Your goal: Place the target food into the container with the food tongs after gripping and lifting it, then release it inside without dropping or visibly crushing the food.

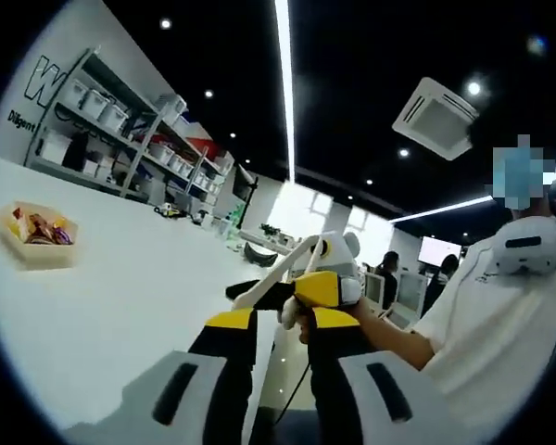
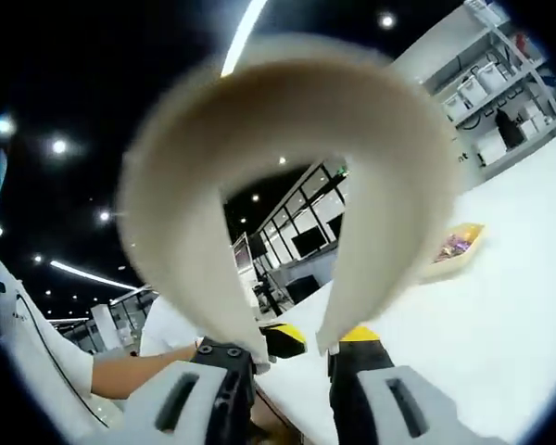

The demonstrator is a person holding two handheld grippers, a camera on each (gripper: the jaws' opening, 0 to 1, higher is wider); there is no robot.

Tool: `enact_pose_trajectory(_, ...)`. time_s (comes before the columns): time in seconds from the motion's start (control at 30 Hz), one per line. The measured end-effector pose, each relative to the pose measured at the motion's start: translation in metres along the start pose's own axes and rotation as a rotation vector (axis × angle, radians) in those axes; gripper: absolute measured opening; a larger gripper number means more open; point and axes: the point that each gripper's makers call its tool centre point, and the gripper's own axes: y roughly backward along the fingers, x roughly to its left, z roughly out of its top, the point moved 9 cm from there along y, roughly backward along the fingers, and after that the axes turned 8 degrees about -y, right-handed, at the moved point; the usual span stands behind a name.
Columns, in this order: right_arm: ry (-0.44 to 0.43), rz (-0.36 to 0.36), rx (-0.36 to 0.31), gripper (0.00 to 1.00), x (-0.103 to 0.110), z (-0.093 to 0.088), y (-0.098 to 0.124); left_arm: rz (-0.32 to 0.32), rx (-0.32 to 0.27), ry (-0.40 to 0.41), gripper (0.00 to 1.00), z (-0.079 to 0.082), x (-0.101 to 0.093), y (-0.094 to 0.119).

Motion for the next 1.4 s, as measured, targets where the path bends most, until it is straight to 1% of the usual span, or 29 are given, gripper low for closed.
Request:
enact_pose_trajectory(0.03, -0.006, 0.009, -0.005, 0.24, 0.001, 0.0, 0.0, 0.001, -0.001, -0.003, 0.17, 0.0, 0.0, 0.001)
enact_pose_trajectory(0.07, -0.026, 0.021, -0.007, 0.24, 0.002, 0.0, -0.001, -0.011, -0.016, -0.014, 0.15, 0.0, 0.0, 0.002)
enact_pose_trajectory(0.13, -0.021, 0.015, -0.006, 0.23, 0.0, 0.0, -0.002, -0.022, -0.025, 0.004, 0.09, 0.0, -0.001, 0.002)
enact_pose_trajectory(0.17, -0.015, 0.008, -0.004, 0.24, -0.001, -0.001, -0.003, -0.042, -0.033, -0.004, 0.06, 0.0, -0.003, 0.003)
enact_pose_trajectory(0.2, -0.024, 0.013, 0.0, 0.23, -0.001, -0.001, -0.003, -0.037, -0.03, -0.015, 0.06, 0.0, -0.004, 0.004)
enact_pose_trajectory(0.23, -0.039, 0.023, 0.002, 0.24, -0.001, -0.002, -0.004, -0.041, -0.042, -0.041, 0.05, 0.0, -0.004, 0.005)
enact_pose_trajectory(0.27, -0.039, 0.028, -0.001, 0.24, -0.001, -0.002, -0.004, -0.042, -0.047, -0.04, 0.05, 0.0, -0.004, 0.006)
enact_pose_trajectory(0.4, -0.095, 0.067, 0.004, 0.25, -0.001, -0.003, -0.006, -0.053, -0.059, -0.072, 0.04, 0.002, -0.008, 0.008)
enact_pose_trajectory(0.47, -0.096, 0.082, 0.001, 0.26, 0.0, -0.003, -0.006, -0.06, -0.064, -0.089, 0.03, 0.003, -0.009, 0.009)
enact_pose_trajectory(0.63, -0.08, 0.084, 0.008, 0.26, 0.0, -0.003, -0.006, -0.059, -0.044, -0.098, 0.02, 0.004, -0.008, 0.011)
enact_pose_trajectory(0.7, -0.087, 0.08, 0.02, 0.26, -0.002, -0.003, -0.004, -0.052, -0.035, -0.116, 0.02, 0.003, -0.008, 0.012)
enact_pose_trajectory(0.73, -0.091, 0.082, 0.02, 0.25, -0.003, -0.003, -0.003, -0.05, -0.029, -0.117, 0.02, 0.003, -0.008, 0.013)
enact_pose_trajectory(0.8, -0.116, 0.099, 0.015, 0.25, -0.002, -0.003, -0.002, -0.057, -0.035, -0.095, 0.02, 0.003, -0.008, 0.013)
enact_pose_trajectory(0.83, -0.108, 0.095, 0.012, 0.25, -0.002, -0.003, -0.002, -0.056, -0.035, -0.099, 0.02, 0.003, -0.008, 0.013)
enact_pose_trajectory(0.87, -0.1, 0.088, 0.006, 0.25, -0.003, -0.002, -0.001, -0.044, -0.028, -0.127, 0.02, 0.004, -0.007, 0.012)
enact_pose_trajectory(0.93, -0.105, 0.088, 0.008, 0.24, -0.004, -0.001, 0.001, -0.044, -0.021, -0.122, 0.02, 0.004, -0.005, 0.012)
enact_pose_trajectory(1.03, -0.118, 0.092, 0.008, 0.23, -0.006, 0.001, 0.003, -0.036, -0.012, -0.137, 0.02, 0.007, -0.005, 0.015)
enact_pose_trajectory(1.17, -0.131, 0.096, -0.014, 0.23, -0.007, 0.002, 0.005, -0.03, -0.01, -0.143, 0.01, 0.01, -0.006, 0.017)
enact_pose_trajectory(1.23, -0.148, 0.097, -0.023, 0.23, -0.008, 0.004, 0.005, -0.024, -0.011, -0.168, 0.01, 0.013, -0.008, 0.018)
enact_pose_trajectory(1.37, -0.163, 0.1, -0.024, 0.25, -0.009, 0.004, 0.004, -0.021, 0.002, -0.193, 0.01, 0.02, -0.011, 0.021)
enact_pose_trajectory(1.4, -0.157, 0.096, -0.034, 0.26, -0.009, 0.005, 0.005, -0.021, 0.001, -0.197, 0.01, 0.021, -0.011, 0.021)
